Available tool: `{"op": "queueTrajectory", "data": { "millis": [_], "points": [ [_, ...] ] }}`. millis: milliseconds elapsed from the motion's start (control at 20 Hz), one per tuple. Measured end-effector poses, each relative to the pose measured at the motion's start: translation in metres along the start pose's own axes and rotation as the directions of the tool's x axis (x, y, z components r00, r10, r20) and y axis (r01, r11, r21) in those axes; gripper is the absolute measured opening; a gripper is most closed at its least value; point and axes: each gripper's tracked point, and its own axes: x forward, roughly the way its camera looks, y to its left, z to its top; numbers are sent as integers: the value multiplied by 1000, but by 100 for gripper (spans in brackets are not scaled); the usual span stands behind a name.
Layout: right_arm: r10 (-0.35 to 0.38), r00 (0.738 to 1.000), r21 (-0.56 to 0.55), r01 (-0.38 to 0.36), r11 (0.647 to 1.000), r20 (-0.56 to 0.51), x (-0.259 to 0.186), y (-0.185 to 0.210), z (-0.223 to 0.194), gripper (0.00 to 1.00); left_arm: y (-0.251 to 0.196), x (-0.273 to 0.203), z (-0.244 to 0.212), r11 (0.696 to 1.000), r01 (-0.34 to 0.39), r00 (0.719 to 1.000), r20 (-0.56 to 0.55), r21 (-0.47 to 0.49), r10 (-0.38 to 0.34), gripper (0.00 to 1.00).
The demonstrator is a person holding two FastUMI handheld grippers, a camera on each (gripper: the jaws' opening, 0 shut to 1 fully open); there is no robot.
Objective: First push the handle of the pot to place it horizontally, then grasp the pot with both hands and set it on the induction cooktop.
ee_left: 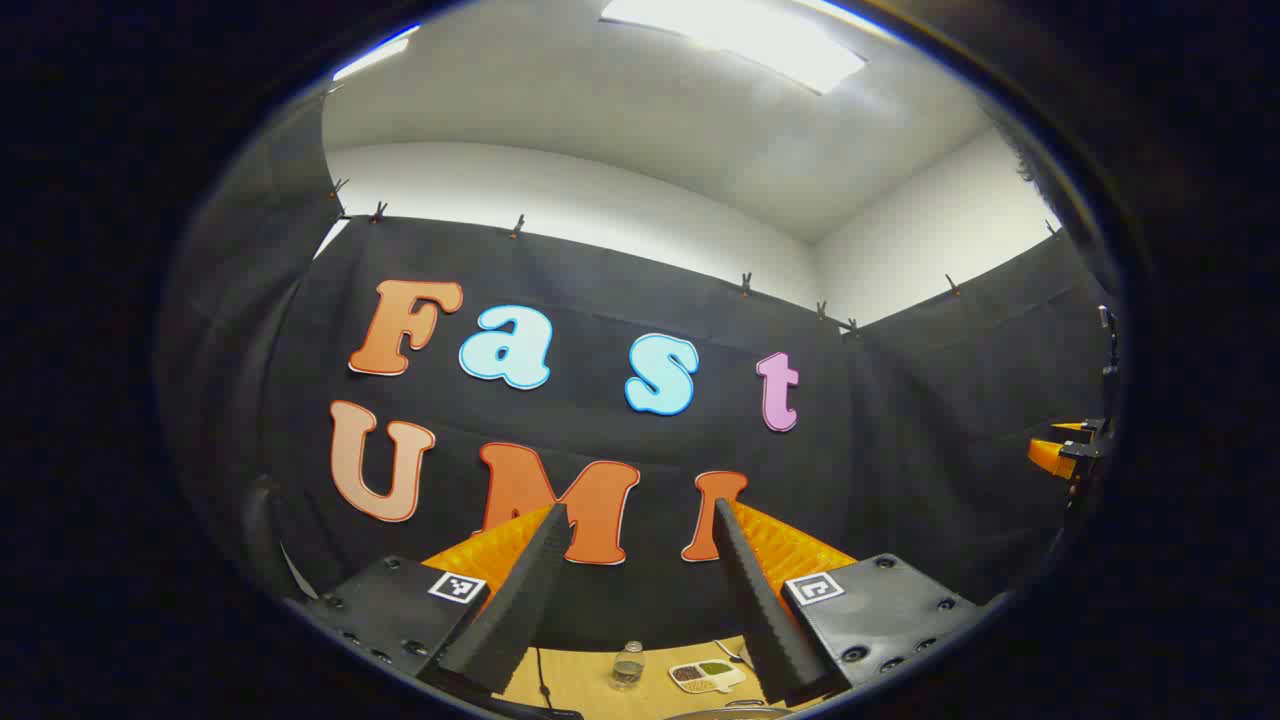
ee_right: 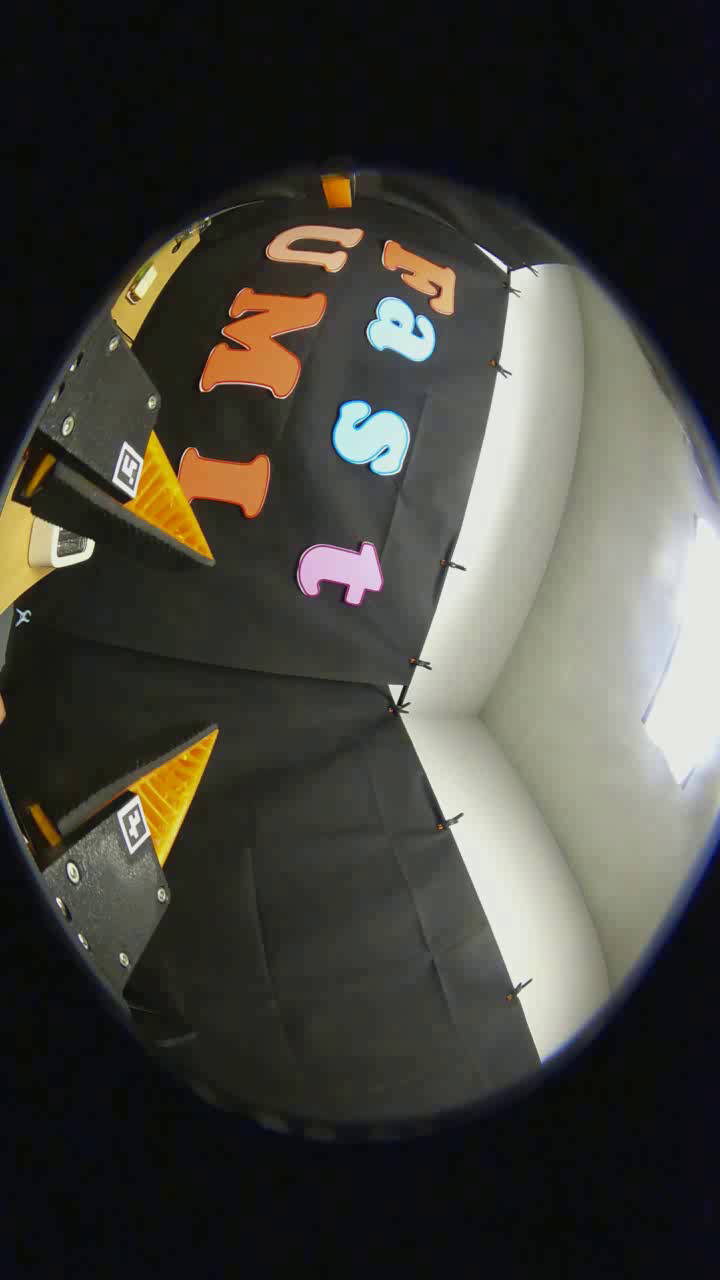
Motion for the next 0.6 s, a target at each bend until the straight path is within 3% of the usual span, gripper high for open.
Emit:
{"op": "queueTrajectory", "data": {
  "millis": [50,100,150,250,300,350,600],
  "points": [
    [3,1000,1,-3,1000,7,0,-1,0,93,-5,-1,1,1000,3,1000,3,8,-3,90],
    [7,1000,-1,-7,1000,17,1,-3,-1,93,-10,-2,0,1000,6,1000,7,16,-6,97],
    [14,1000,-6,-14,1000,22,2,-3,-3,97,-18,-5,-1,1000,14,1000,7,19,-14,96],
    [33,999,-14,-33,999,15,2,-4,-10,92,-30,-7,-7,1000,21,1000,-4,11,-21,97],
    [41,999,-13,-40,999,13,3,-6,-12,93,-34,-9,-9,1000,17,1000,-9,11,-17,90],
    [46,999,-10,-46,999,12,4,-9,-15,93,-37,-10,-9,1000,8,1000,-9,14,-8,97],
    [80,997,18,-80,997,1,14,-14,-37,93,-65,-22,-8,1000,3,1000,18,-16,-3,97]
  ]
}}
